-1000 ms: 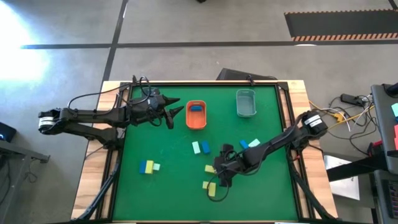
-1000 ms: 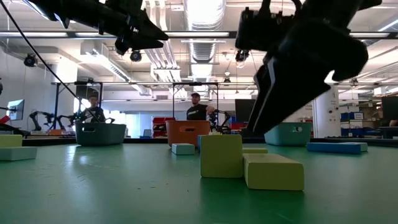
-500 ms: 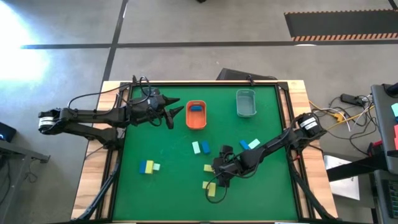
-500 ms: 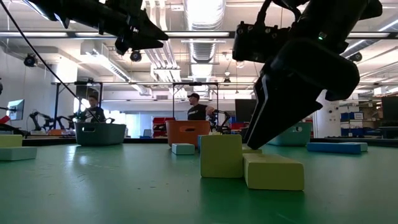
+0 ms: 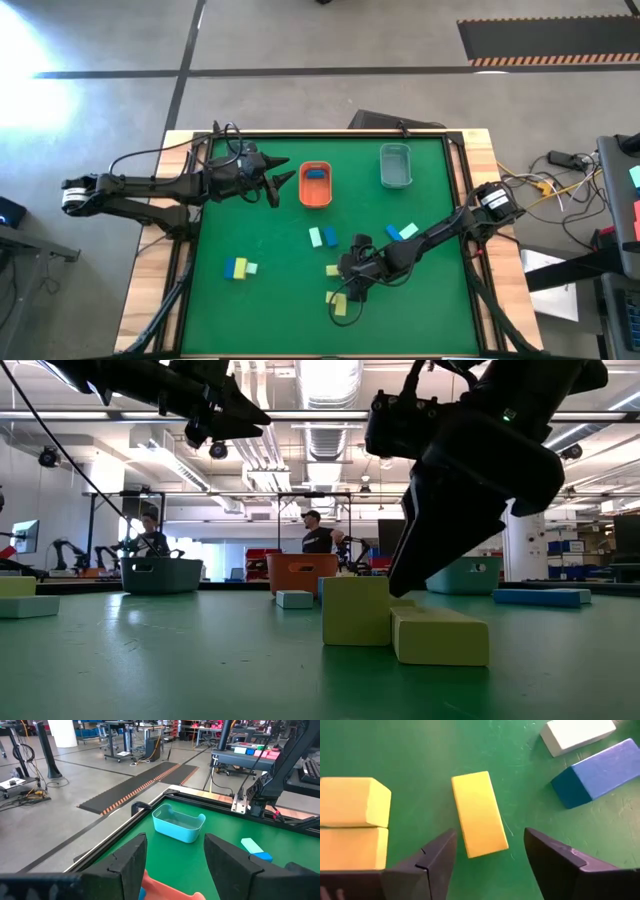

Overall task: Sort & place blocks by color
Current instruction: Put the yellow wooden block into the green bin

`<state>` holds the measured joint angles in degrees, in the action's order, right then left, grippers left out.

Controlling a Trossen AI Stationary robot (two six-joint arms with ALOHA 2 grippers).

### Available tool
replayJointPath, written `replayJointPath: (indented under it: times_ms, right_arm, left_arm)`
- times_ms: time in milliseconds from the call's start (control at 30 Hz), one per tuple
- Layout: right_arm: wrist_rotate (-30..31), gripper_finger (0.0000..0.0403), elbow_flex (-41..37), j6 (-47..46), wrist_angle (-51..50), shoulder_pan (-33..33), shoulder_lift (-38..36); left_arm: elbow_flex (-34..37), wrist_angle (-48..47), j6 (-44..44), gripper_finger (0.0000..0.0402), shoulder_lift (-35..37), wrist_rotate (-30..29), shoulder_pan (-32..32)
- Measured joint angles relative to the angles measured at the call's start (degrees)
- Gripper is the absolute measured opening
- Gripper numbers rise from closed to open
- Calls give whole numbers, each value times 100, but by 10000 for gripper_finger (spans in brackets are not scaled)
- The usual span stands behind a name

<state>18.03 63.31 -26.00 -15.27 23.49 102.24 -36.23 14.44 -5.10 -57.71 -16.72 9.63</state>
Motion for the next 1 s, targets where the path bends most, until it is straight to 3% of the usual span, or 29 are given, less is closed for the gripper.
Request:
replayJointPath:
  times_ms: [233,400,533,767,1000]
  right_arm:
    - [1,255,44,-47,81,0,26]
    - [0,251,4,-103,155,-11,221]
    - [-62,218,2,-14,360,-12,293]
    - [-67,108,2,38,366,-40,254]
    - [-213,107,4,343,350,-158,221]
  left_arm:
    - [0,-2,2,182,0,-1,0]
    - [0,-2,1,182,0,0,-2]
    - [2,-2,0,182,0,1,-2]
    - [4,-21,1,182,-2,0,-1]
    - [4,-26,1,182,-2,1,-1]
